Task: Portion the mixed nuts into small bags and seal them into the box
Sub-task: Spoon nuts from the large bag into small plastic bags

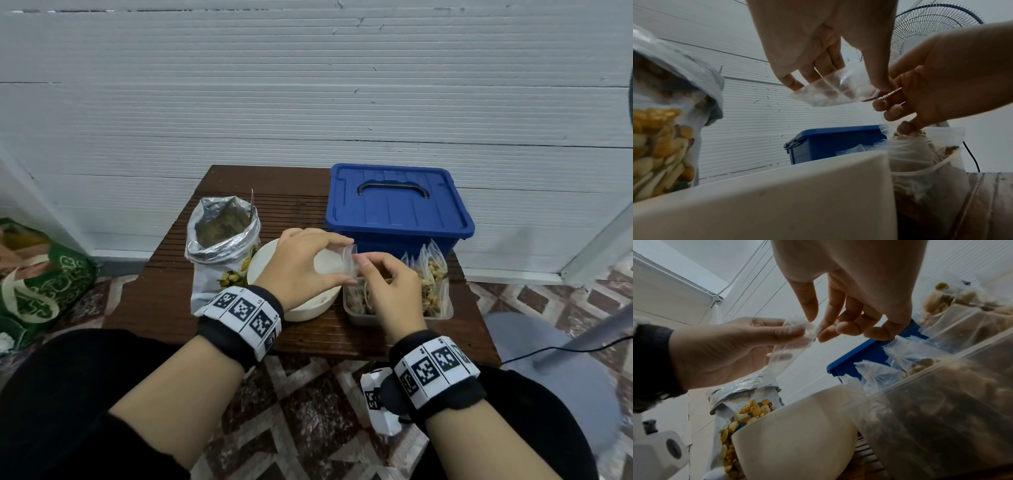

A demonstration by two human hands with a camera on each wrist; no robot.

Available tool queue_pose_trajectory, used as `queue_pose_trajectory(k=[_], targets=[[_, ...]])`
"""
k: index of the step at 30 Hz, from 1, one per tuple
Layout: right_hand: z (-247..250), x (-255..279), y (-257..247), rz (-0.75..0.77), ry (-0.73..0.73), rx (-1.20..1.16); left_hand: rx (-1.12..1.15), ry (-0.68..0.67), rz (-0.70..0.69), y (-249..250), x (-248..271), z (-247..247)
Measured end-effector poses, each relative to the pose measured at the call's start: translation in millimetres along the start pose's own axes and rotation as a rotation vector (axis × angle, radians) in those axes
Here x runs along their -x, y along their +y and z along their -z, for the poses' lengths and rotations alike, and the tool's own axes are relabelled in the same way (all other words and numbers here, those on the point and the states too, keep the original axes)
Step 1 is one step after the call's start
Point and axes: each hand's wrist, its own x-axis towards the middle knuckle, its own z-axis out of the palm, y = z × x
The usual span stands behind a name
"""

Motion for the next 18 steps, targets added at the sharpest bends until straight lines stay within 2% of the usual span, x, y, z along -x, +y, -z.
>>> queue_pose_trajectory(k=[9, 18], targets=[[3.2, 3.9, 0.9, 0.062, -0.015, 0.071, 0.113, 0.034, 0.094, 4.5, -2.4, 19.3], [-14.1, -8.0, -30.9, 0.149, -0.030, 0.107, 0.211, 0.198, 0.213, 11.3, -11.4, 83.8]])
